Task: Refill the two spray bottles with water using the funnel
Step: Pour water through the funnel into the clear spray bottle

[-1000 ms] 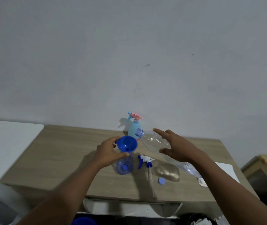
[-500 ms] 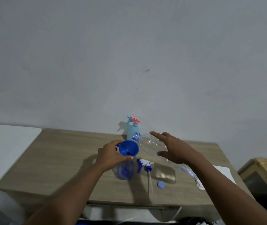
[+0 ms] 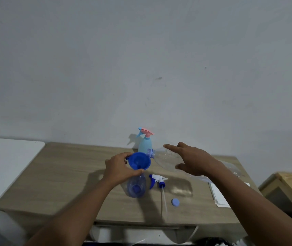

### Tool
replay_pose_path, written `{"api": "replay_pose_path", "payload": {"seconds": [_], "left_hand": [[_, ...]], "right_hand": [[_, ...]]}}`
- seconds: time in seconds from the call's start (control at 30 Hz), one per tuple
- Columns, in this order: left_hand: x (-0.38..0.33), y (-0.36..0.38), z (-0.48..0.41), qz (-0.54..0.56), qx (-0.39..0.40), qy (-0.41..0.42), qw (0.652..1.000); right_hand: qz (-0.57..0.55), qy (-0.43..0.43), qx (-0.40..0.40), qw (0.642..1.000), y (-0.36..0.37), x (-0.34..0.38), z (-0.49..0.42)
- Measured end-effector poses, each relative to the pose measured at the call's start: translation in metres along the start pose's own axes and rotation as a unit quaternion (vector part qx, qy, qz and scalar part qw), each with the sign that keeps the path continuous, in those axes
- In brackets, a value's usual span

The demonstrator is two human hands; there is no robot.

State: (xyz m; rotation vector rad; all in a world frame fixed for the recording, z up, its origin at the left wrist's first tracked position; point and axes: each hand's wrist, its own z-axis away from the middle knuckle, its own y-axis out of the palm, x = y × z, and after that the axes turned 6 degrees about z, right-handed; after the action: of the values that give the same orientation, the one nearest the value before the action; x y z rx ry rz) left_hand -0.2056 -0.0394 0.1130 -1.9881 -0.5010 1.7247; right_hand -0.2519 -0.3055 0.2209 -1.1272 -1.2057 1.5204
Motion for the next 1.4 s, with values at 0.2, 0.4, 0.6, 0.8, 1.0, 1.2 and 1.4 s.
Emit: {"api": "replay_pose_path", "payload": {"seconds": [0.2,0.4,0.6,0.8,1.0,1.2,1.4], "left_hand": [[-0.001,0.002,0.001,-0.021,0.0,0.008,1.0],[0.0,0.004,0.0,-0.053,-0.003,0.018,0.998],[0.001,0.006,-0.001,-0.067,-0.004,0.022,0.997],[0.002,0.006,-0.001,-0.069,-0.004,0.016,0.997],[0.003,0.006,0.0,-0.068,-0.006,0.022,0.997],[0.004,0.005,0.0,-0.057,-0.002,0.025,0.998],[0.005,0.005,-0.002,-0.047,0.0,0.028,0.999]], "right_hand": [[0.039,-0.006,0.012,0.999,-0.009,0.001,0.0],[0.073,-0.006,0.014,0.997,-0.011,0.004,-0.003],[0.113,-0.009,0.012,0.994,-0.01,0.005,-0.007],[0.122,-0.015,0.006,0.992,-0.01,0.007,-0.012],[0.133,-0.022,0.001,0.991,-0.009,0.007,-0.016],[0.084,-0.02,0.012,0.996,-0.003,0.003,-0.016],[-0.006,-0.013,0.011,1.0,0.012,-0.01,-0.01]]}}
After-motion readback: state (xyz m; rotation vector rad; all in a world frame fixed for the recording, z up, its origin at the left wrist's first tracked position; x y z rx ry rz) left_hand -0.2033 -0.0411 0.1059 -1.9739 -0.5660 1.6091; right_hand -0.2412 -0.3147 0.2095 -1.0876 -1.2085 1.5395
